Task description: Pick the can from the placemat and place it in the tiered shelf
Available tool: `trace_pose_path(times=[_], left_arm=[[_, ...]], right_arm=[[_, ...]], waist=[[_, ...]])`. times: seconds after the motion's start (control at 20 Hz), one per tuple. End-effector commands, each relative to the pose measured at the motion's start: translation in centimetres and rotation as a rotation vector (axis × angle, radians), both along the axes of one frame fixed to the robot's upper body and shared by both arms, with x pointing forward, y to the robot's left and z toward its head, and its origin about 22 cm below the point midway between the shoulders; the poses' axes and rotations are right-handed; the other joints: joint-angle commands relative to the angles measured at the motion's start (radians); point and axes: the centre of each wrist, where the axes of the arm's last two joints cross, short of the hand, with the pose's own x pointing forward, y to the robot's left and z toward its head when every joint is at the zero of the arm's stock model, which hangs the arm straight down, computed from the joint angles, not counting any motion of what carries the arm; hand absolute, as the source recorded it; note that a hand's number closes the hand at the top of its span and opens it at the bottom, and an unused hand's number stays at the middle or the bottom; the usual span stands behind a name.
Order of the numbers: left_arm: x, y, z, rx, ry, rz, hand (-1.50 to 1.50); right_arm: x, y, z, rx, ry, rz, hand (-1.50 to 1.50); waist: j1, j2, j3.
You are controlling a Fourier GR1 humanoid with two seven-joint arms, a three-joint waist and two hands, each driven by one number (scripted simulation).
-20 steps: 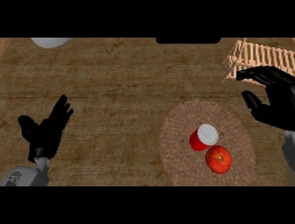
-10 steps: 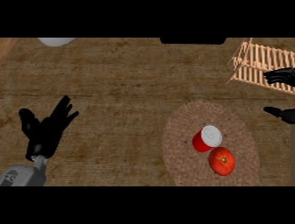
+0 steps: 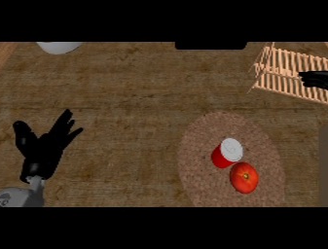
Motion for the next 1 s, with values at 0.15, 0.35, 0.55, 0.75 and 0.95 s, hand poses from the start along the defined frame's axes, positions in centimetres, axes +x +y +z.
trace_pose_path(times=[0.15, 0.35, 0.55, 0.75, 0.95], left_arm=[[-1.7, 1.9, -1.1, 0.028, 0.088, 0.029, 0.0], [-1.2, -0.3, -1.4, -0.002, 0.084, 0.037, 0.0], [-0.9, 1.0, -0.8, 0.024, 0.091, 0.022, 0.0], [-1.4, 0.1, -1.4, 0.011, 0.079, 0.005, 0.0], [-0.4, 0.6, -0.7, 0.001, 0.096, 0.022, 0.0]], right_arm=[[-1.2, 6.6, 3.4, -0.187, 0.037, 0.067, -1.5], [-2.0, 10.7, 5.1, -0.247, 0.007, -0.034, -1.5], [-2.6, 14.5, 5.9, -0.341, 0.0, -0.096, -1.5], [-2.7, 16.2, 4.5, -0.429, 0.042, -0.132, -1.5], [-3.5, 18.8, 4.3, -0.503, 0.079, -0.095, -1.5]], waist=[[-0.016, -0.004, -0.005], [-0.014, -0.002, -0.005], [-0.004, 0.001, -0.005], [0.002, 0.004, -0.004], [-0.001, 0.004, -0.004]])
